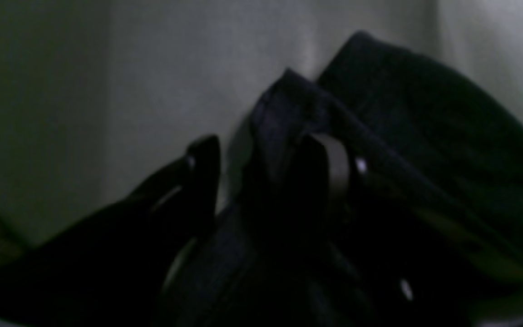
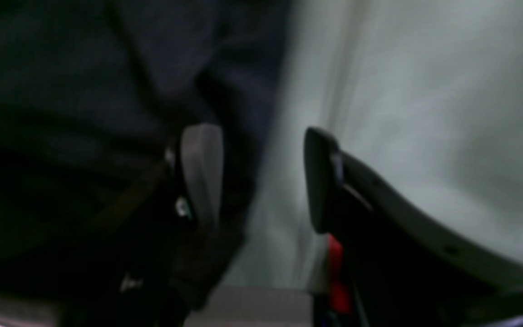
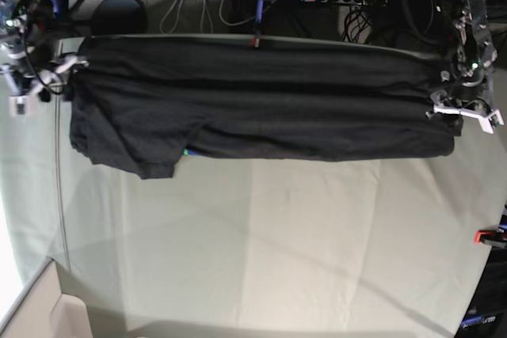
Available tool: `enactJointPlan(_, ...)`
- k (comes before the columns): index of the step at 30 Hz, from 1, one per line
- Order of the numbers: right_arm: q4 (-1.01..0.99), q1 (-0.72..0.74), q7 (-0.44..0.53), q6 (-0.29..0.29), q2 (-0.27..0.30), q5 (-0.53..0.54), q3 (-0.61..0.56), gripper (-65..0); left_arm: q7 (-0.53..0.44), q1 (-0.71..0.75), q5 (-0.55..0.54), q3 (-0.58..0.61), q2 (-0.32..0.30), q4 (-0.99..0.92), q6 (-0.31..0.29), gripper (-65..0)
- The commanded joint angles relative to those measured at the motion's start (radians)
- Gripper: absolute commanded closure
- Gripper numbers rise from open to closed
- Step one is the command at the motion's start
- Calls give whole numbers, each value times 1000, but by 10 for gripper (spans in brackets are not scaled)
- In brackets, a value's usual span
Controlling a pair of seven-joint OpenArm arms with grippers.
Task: Layout the t-shirt on the table in an organized manner, then fold the t-shirt properly
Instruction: 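Regrasp the band end with the right gripper and tuck it inward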
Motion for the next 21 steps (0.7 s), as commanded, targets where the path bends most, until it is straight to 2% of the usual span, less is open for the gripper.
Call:
enactJointPlan(1,44,27,23,1,2,17,1,-309,-23,-6,1,-5,-16,18,3,-326)
enactJointPlan(7,29,145,20,1,6,15,-69,-330,-23,-3,1,-5,-18,18,3,-373)
enactJointPlan(11,-88,262,16,1,57,11,-181,-354,-21,-4,1,-5,-18,18,3,-426)
enactJointPlan(16,-318,427,-3,1,80,-97,-259,-362,-21,-4,1,-5,-18,18,3,-454)
enactJointPlan(21,-531,549,5,1,80,-176,-261,-361,-21,-4,1,-7,-18,18,3,-454)
